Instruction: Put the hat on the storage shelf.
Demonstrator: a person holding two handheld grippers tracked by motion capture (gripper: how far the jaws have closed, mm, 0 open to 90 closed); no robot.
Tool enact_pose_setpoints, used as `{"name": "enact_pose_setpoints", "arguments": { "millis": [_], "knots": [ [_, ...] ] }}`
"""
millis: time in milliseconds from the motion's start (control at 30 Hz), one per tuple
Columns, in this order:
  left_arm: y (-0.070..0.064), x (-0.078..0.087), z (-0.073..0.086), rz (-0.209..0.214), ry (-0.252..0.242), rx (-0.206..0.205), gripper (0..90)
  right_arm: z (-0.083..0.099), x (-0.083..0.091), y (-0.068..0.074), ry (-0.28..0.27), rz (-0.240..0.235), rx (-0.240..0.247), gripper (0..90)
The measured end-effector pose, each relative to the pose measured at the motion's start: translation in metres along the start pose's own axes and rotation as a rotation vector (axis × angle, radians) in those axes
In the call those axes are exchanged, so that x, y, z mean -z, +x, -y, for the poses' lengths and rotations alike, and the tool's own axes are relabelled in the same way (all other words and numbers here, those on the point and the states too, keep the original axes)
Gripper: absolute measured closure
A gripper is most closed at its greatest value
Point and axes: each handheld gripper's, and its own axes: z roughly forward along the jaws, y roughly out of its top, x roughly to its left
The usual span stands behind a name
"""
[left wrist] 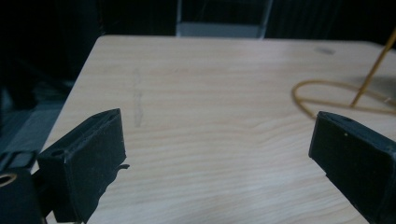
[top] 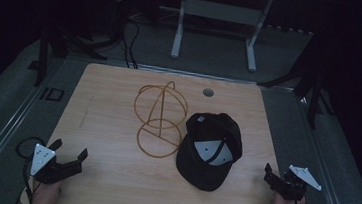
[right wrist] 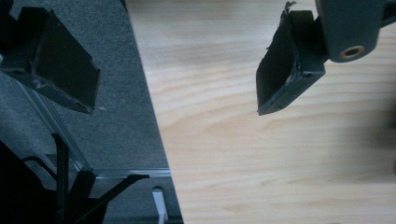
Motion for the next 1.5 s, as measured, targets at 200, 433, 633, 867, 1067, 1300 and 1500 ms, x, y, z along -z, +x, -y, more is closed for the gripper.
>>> {"name": "enact_pose_setpoints", "arguments": {
  "millis": [200,433,633,867,1067,1300,1500],
  "knots": [
    [-0.003,-0.001,0.001,-0.008,0.018,-0.035,4.1,-0.029,0.021,0.014,-0.033,-0.064,0.034,13.4],
    [-0.005,-0.002,0.000,0.020,0.018,-0.002,5.2,-0.075,0.054,0.045,-0.124,-0.193,0.086,12.6],
    [-0.012,0.000,-0.006,0.007,0.061,0.017,5.2,-0.095,0.065,0.070,-0.141,-0.296,0.103,11.8],
    [-0.021,0.000,-0.007,0.023,0.079,-0.005,5.2,-0.106,0.056,0.106,-0.093,-0.379,0.159,12.0],
    [-0.025,-0.002,-0.007,0.044,0.089,-0.015,5.2,-0.100,0.031,0.128,-0.020,-0.364,0.209,21.3],
    [-0.021,-0.002,-0.006,0.043,0.094,-0.005,5.2,-0.082,-0.001,0.141,0.084,-0.283,0.240,46.3],
    [-0.024,-0.004,-0.006,0.046,0.115,-0.025,5.4,-0.079,-0.010,0.140,0.085,-0.199,0.259,66.3]
  ]
}}
